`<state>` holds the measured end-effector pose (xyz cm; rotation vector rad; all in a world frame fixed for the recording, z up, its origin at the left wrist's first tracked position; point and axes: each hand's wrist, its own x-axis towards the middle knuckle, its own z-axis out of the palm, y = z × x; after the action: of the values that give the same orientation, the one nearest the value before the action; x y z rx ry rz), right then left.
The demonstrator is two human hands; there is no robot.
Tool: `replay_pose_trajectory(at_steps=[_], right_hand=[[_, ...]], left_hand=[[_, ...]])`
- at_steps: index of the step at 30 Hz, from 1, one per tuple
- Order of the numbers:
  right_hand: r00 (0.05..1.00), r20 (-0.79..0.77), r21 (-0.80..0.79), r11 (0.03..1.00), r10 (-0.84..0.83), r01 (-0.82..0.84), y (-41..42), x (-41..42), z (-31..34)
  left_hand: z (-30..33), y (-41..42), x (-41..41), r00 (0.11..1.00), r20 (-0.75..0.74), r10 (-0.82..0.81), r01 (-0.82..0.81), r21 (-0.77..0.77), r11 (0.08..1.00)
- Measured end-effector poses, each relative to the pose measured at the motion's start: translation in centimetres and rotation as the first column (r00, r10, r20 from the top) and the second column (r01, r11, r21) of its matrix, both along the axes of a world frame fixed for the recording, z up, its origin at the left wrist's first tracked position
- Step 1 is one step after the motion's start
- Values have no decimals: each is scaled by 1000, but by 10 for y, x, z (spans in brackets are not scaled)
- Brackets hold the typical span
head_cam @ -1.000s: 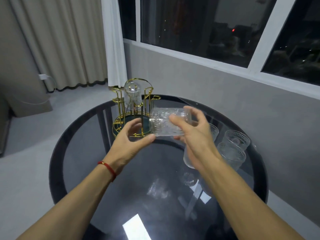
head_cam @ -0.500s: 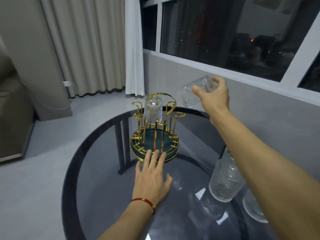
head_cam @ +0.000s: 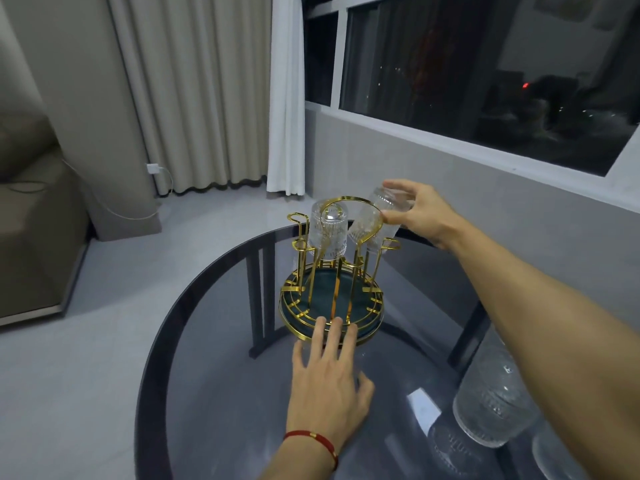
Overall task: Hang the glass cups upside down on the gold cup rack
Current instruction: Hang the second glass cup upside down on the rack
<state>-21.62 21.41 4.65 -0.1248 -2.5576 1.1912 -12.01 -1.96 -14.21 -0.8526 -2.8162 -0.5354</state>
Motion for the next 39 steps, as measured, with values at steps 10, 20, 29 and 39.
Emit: replay_pose_trajectory(at_steps=[10, 20, 29, 39], right_hand=[[976, 168, -134, 984, 140, -118, -6, -9, -13], [1000, 12, -117, 993, 10, -9, 4, 39, 9], [991, -49, 274, 953, -123, 132, -10, 197, -8], [940, -325, 264, 944, -106, 198, -36, 319, -50]], left_hand=[[-3, 1, 0, 1000, -4, 5, -5, 6, 1000], [3, -1, 1, 1000, -19, 23, -24, -23, 999], [9, -3, 7, 1000, -14, 11, -11, 7, 1000], [35, 24, 47, 1000, 9, 0, -3, 254, 967]])
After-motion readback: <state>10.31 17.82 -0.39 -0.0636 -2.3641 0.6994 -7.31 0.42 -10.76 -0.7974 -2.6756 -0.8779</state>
